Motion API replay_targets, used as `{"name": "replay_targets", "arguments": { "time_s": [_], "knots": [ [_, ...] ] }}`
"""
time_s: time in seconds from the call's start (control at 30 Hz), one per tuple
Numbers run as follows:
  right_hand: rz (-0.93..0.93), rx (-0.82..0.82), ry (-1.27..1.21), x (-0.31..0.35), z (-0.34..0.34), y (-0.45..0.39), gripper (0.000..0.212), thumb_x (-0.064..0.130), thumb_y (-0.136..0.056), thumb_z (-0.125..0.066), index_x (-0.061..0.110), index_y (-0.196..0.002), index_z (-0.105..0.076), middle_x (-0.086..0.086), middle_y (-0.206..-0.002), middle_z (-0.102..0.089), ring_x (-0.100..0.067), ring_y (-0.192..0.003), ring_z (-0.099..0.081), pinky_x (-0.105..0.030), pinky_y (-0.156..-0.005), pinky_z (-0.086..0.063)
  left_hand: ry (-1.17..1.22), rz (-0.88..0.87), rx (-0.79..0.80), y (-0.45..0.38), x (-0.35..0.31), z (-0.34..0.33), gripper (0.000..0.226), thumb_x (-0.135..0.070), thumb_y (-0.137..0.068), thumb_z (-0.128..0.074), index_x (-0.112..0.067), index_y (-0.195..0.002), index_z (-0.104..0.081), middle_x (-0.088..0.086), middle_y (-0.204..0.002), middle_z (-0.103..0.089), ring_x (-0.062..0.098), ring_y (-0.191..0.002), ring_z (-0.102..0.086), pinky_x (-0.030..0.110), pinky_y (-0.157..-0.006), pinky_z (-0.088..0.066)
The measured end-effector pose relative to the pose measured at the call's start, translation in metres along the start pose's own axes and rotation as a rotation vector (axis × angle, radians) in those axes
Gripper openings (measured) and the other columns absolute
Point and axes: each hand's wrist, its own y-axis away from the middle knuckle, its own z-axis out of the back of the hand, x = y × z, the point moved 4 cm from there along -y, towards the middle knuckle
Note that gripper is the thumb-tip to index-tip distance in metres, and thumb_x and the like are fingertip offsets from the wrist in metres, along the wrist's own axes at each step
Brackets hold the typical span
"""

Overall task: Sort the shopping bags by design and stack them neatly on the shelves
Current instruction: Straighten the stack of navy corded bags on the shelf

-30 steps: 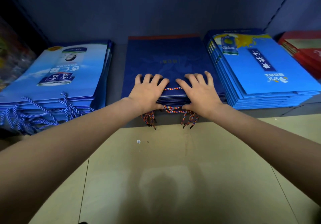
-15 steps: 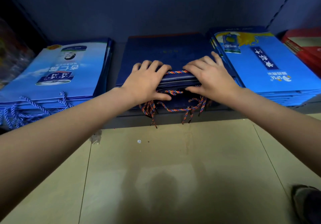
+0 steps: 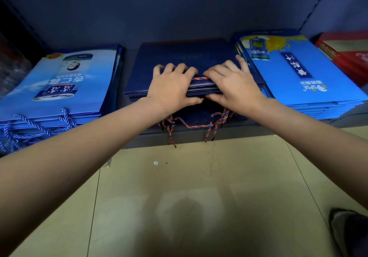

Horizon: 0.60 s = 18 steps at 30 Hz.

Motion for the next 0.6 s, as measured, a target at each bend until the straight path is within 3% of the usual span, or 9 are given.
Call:
{"name": "replay_targets", "arguments": {
  "time_s": [0.33, 0.4, 0.5, 0.6],
  "knots": [
    [-0.045, 0.04, -0.002, 0.004, -0.012, 0.007, 0.055, 0.03, -0.068, -0.08, 0.009, -0.115, -0.063, -0.009, -0.109, -0.064, -0.035, -0.105, -0.055, -0.066, -0.103, -0.02, -0.199, -0.017, -0.022, 0.014, -0.007, -0.024, 0.074, -0.03, -0.08, -0.066, -0.019, -0.142, -0.029, 0.005, -0.14, -0.038, 0.03, -0.125, -0.037, 0.046, -0.106, -0.022],
    [-0.043, 0.058, 0.002, 0.006, -0.015, 0.011, 0.056, 0.03, -0.066, -0.081, 0.008, -0.115, -0.062, -0.009, -0.11, -0.063, -0.035, -0.104, -0.055, -0.066, -0.103, -0.02, -0.205, -0.07, -0.01, 0.018, -0.004, -0.028, 0.08, -0.035, -0.077, -0.069, -0.018, -0.144, -0.028, 0.005, -0.142, -0.036, 0.03, -0.126, -0.036, 0.045, -0.106, -0.023],
    [-0.037, 0.095, -0.012, 0.01, -0.022, 0.017, 0.06, 0.028, -0.064, -0.083, 0.006, -0.116, -0.061, -0.011, -0.11, -0.062, -0.036, -0.104, -0.055, -0.068, -0.101, -0.021, -0.051, -0.1, 0.12, 0.024, 0.006, -0.036, 0.092, -0.058, -0.075, -0.065, -0.024, -0.147, -0.02, -0.002, -0.149, -0.025, 0.023, -0.133, -0.025, 0.042, -0.108, -0.017],
    [-0.027, 0.091, 0.001, 0.01, -0.022, 0.017, 0.06, 0.027, -0.062, -0.084, 0.006, -0.114, -0.062, -0.012, -0.108, -0.062, -0.037, -0.101, -0.056, -0.069, -0.099, -0.023, 0.088, -0.022, 0.068, 0.026, 0.01, -0.036, 0.075, -0.065, -0.083, -0.049, -0.027, -0.145, -0.029, -0.005, -0.149, -0.03, 0.021, -0.133, -0.026, 0.041, -0.107, -0.016]
  ]
}}
